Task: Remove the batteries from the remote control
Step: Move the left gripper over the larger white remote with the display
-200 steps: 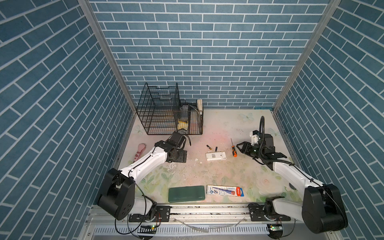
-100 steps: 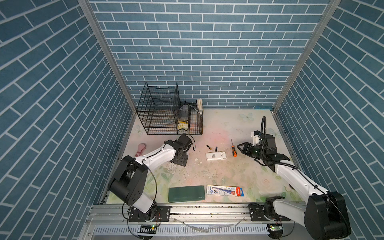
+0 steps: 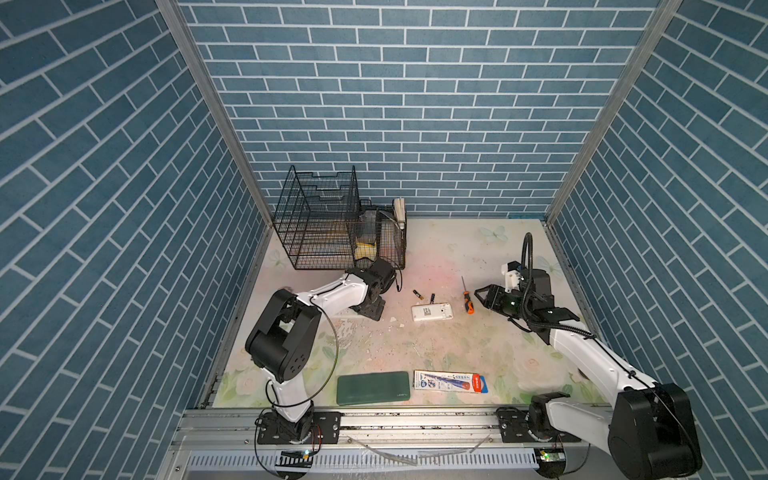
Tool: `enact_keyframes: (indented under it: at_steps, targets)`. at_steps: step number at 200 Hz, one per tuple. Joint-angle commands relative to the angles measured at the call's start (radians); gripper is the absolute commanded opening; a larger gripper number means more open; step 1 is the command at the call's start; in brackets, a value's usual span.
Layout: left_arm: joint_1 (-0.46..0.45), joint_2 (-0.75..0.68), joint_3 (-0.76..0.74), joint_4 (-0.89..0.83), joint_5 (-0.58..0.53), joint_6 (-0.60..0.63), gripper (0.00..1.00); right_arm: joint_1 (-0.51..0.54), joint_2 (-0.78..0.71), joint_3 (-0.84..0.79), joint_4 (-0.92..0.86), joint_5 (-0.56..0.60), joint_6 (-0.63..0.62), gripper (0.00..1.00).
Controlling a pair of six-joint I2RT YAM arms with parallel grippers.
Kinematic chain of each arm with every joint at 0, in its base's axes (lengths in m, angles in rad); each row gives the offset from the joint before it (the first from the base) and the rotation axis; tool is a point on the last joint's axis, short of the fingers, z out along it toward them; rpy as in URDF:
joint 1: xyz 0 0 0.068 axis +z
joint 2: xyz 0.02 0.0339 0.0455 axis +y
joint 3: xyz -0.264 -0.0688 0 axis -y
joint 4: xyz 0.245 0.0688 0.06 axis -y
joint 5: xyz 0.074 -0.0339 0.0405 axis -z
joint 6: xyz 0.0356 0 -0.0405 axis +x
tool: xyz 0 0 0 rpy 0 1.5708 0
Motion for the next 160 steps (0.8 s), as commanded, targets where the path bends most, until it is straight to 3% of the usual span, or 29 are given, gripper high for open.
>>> enact_keyframes:
  at_steps: [1, 54, 113, 160]
  targets:
    - [-0.004, 0.043, 0.008, -0.015, 0.009, 0.008, 0.98, 0.004, -0.021, 0.032, -0.021, 0.015, -0.014, 0.49]
    - [-0.001, 0.044, 0.021, -0.013, 0.018, 0.001, 0.98, 0.005, -0.045, 0.030, -0.040, 0.024, -0.012, 0.48]
    - [-0.027, -0.090, -0.037, -0.045, 0.049, -0.014, 0.98, 0.004, -0.073, 0.006, -0.043, 0.033, -0.003, 0.48]
    - [-0.058, -0.115, -0.092, -0.048, 0.065, -0.045, 0.98, 0.005, -0.076, -0.010, -0.021, 0.028, 0.012, 0.47]
